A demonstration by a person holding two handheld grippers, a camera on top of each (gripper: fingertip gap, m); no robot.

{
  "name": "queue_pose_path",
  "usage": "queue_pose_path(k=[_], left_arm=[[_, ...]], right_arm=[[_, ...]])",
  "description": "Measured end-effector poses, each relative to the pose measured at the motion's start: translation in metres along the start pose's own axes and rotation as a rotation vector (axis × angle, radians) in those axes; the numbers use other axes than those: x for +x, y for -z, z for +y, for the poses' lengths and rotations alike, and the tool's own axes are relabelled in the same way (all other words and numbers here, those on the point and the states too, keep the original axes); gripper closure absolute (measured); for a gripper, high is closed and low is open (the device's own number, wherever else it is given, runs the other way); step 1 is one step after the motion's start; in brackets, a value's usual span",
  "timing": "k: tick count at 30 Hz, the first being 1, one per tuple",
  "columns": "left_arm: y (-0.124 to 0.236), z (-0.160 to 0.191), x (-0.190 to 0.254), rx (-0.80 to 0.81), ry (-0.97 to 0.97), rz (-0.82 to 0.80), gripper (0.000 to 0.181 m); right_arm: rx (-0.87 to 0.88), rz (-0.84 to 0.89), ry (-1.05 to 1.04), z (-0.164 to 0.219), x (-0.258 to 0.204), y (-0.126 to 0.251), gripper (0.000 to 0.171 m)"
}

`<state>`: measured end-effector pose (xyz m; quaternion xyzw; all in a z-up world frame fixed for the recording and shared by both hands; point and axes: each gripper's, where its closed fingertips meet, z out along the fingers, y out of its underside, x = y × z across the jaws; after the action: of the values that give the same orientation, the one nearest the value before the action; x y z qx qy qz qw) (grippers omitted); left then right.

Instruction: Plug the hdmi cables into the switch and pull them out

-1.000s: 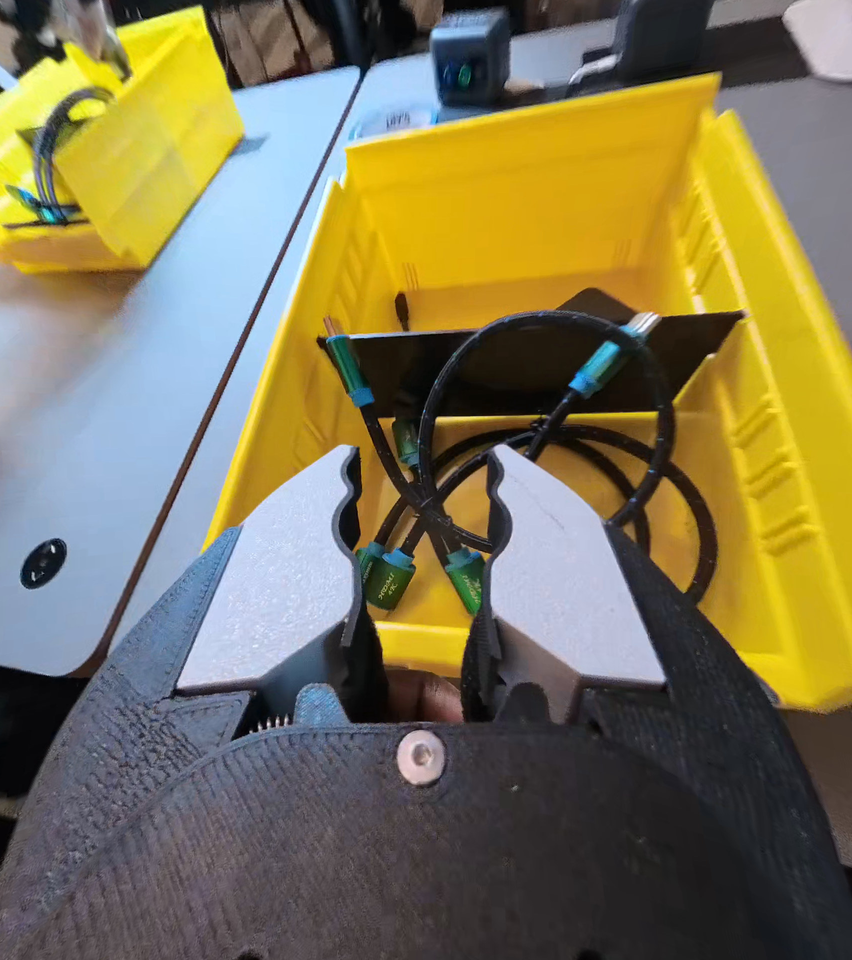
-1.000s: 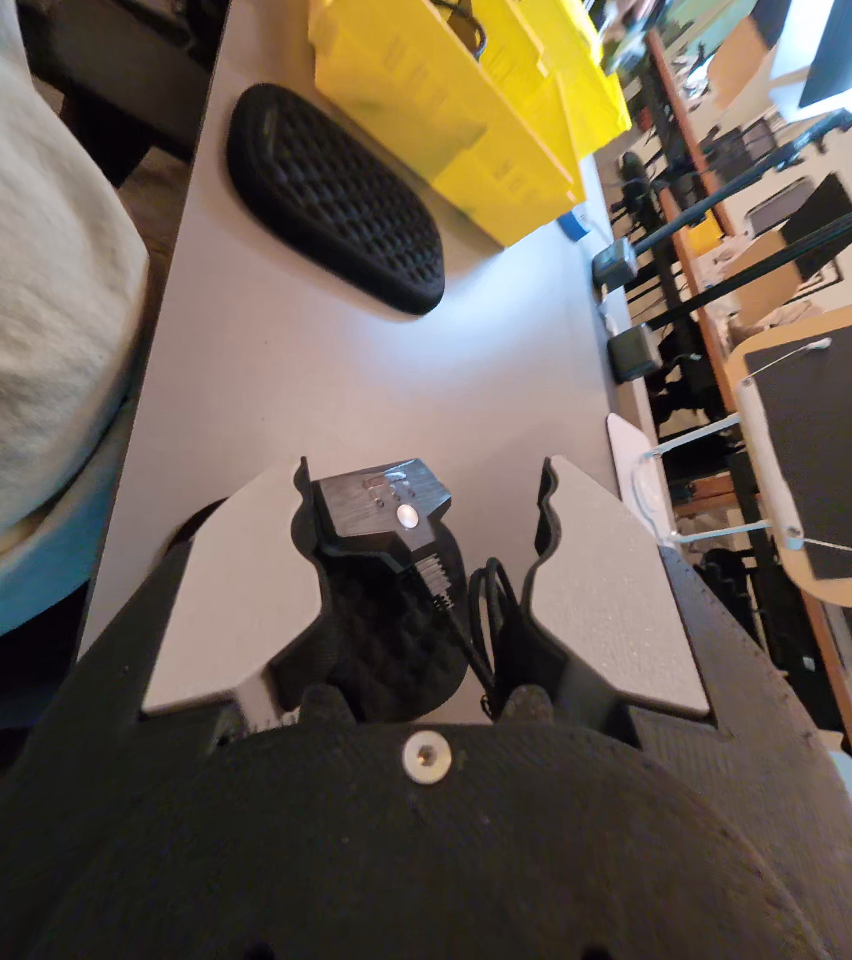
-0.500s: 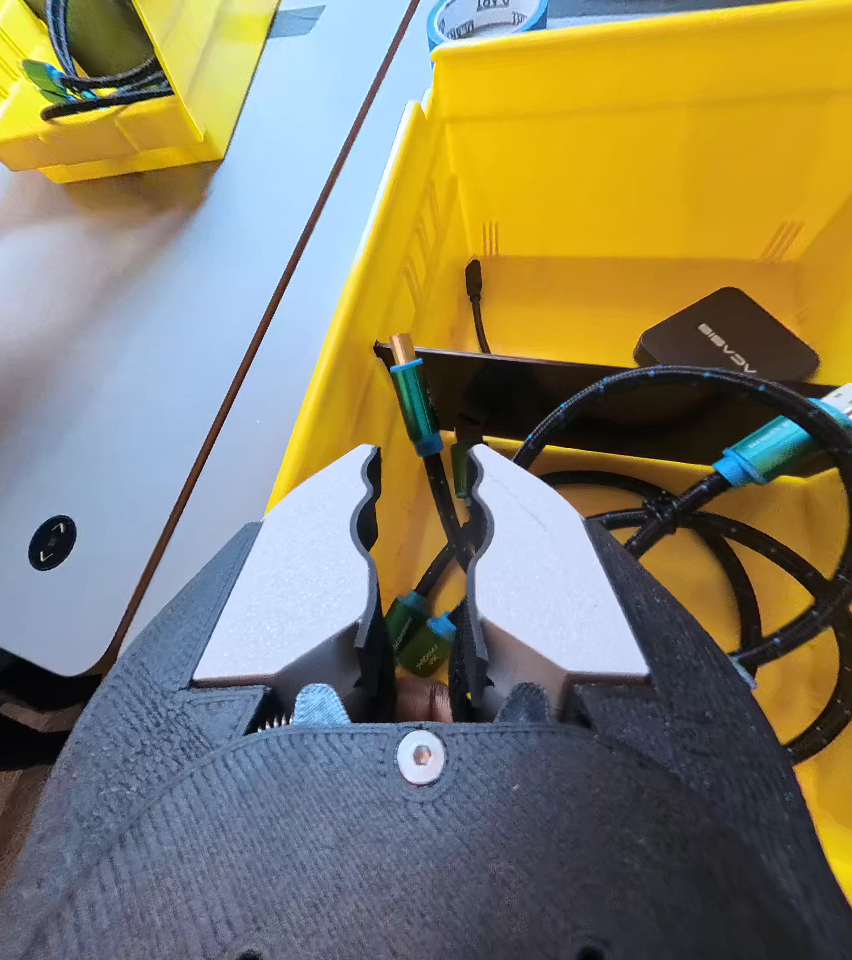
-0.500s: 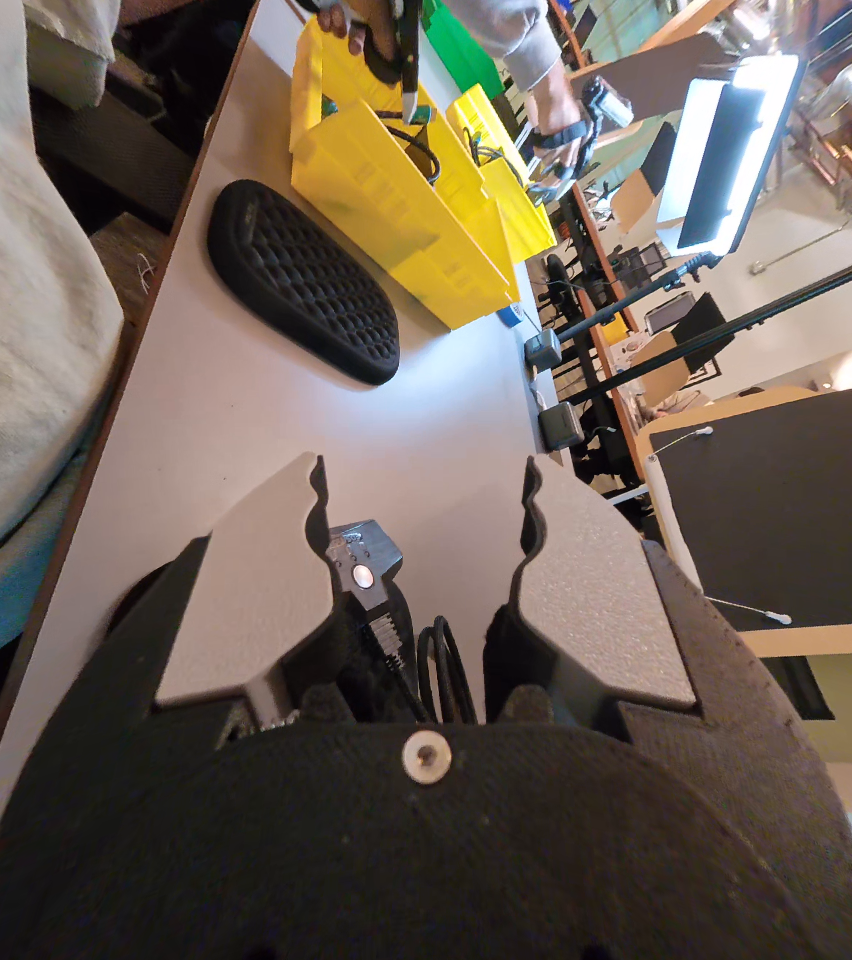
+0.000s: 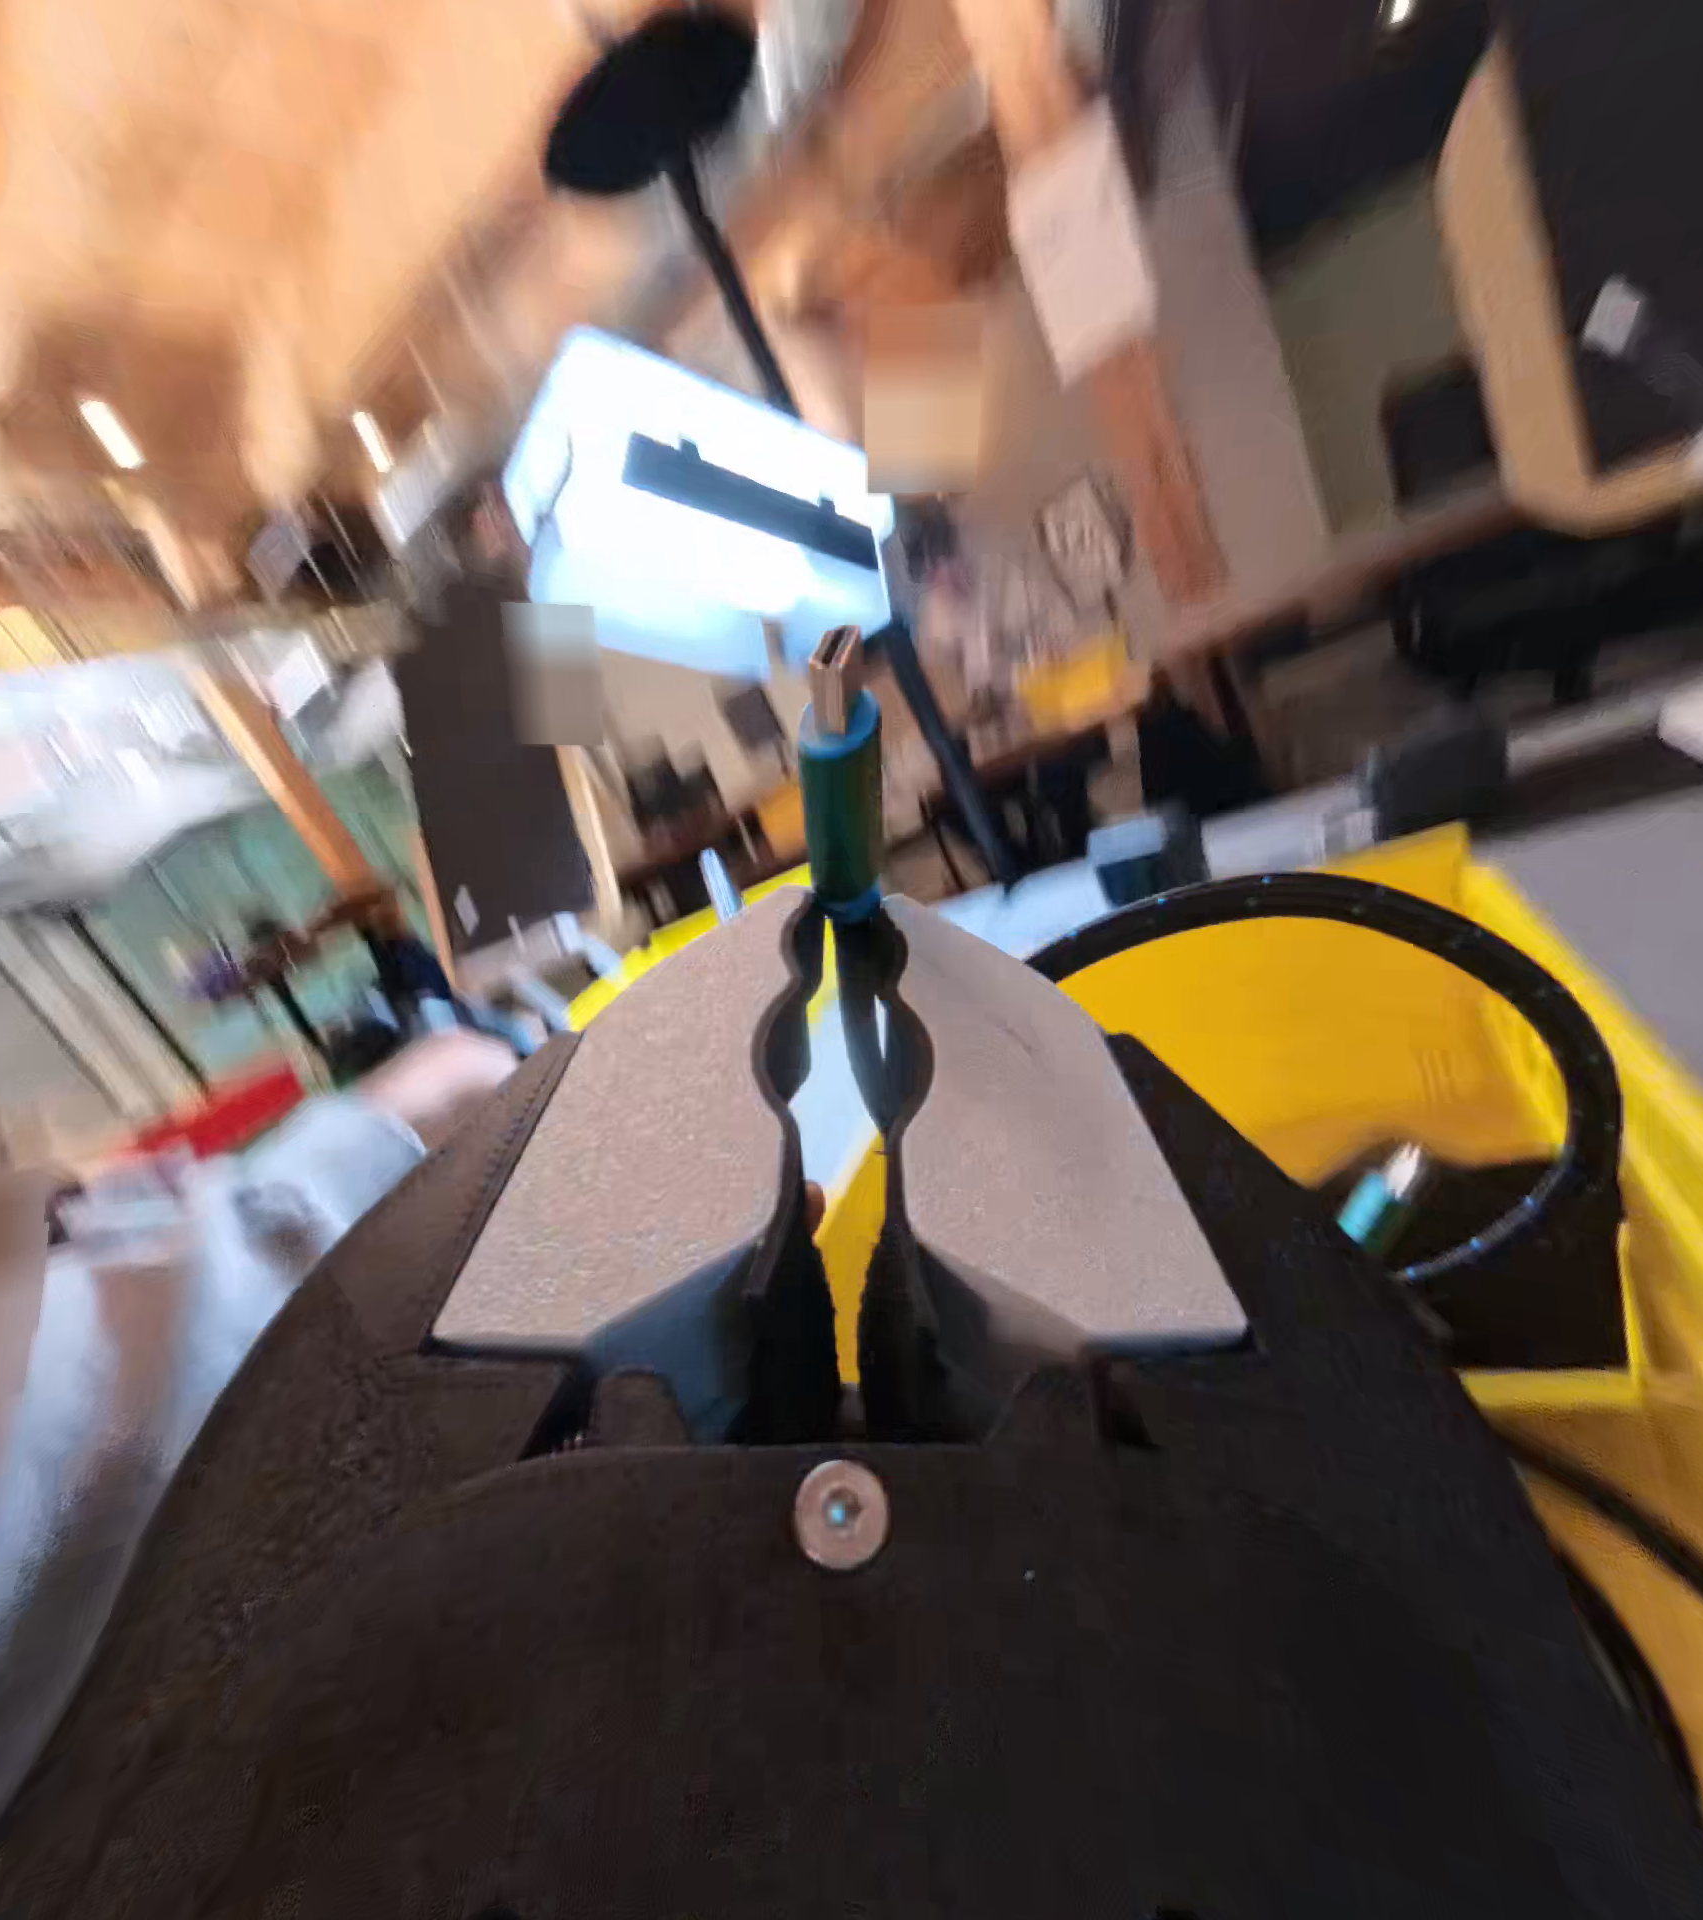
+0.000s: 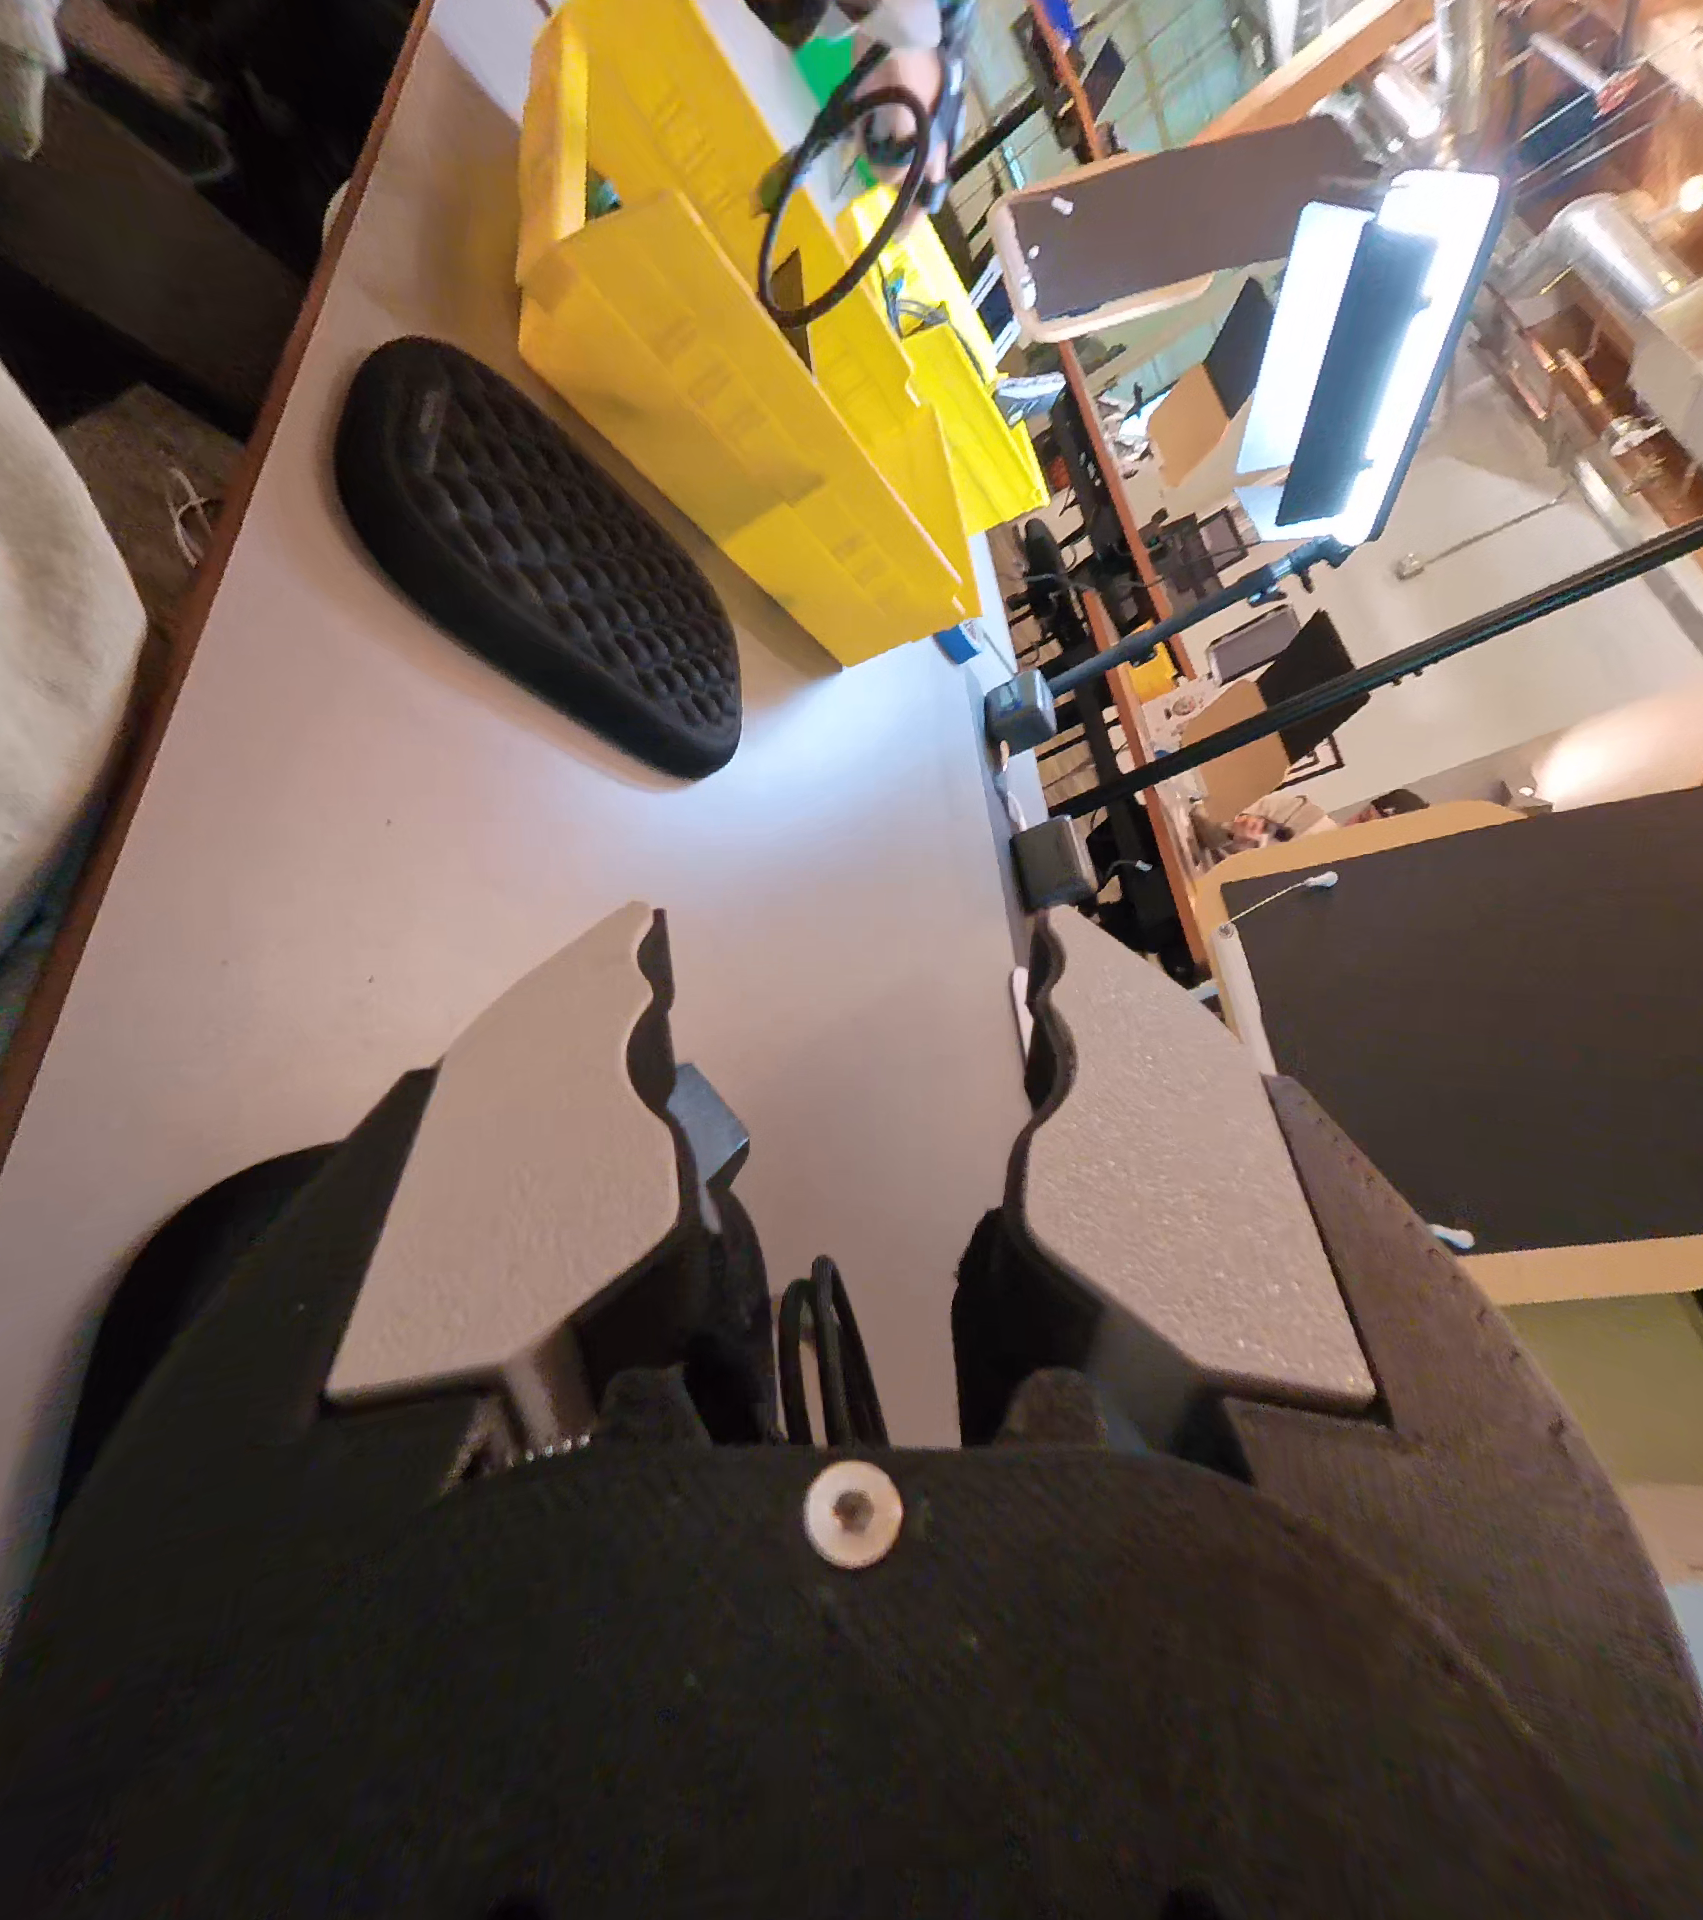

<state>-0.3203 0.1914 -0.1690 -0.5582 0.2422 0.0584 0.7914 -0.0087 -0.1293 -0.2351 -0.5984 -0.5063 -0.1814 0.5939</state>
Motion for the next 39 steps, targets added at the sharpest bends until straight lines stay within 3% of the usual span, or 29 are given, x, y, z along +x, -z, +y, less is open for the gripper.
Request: queue_pose_path(k=[4,8,14,20,27,29,31,39], left_arm=[[0.05,-0.098,0.014,0.429,-0.232,-0.092,0.173],[0.078,-0.145,0.063,0.578,-0.474,-0.079,0.173],[0.102,-0.163,0.151,0.679,-0.663,0.116,0.173],[0.133,-0.163,0.236,0.775,-0.752,0.346,0.174],[0.159,-0.165,0.278,0.83,-0.731,0.486,0.173],[0.161,-0.163,0.284,0.825,-0.746,0.512,0.173],[0.164,-0.166,0.287,0.827,-0.71,0.53,0.174],[0.155,-0.189,0.24,0.785,-0.106,0.627,0.162]], right_arm=[[0.061,0.055,0.0,-0.013,0.006,-0.006,0.107],[0.143,0.109,-0.007,-0.031,0.01,-0.013,0.109],[0.277,0.218,0.035,-0.064,0.016,-0.019,0.114],[0.212,0.361,0.313,-0.078,0.024,-0.026,0.124],[0.079,0.299,0.544,-0.072,0.013,-0.052,0.134],[0.04,0.289,0.551,-0.066,0.014,-0.053,0.158],[0.028,0.248,0.505,-0.062,0.014,-0.048,0.159],[0.03,0.34,0.346,-0.043,0.051,0.004,0.159]])
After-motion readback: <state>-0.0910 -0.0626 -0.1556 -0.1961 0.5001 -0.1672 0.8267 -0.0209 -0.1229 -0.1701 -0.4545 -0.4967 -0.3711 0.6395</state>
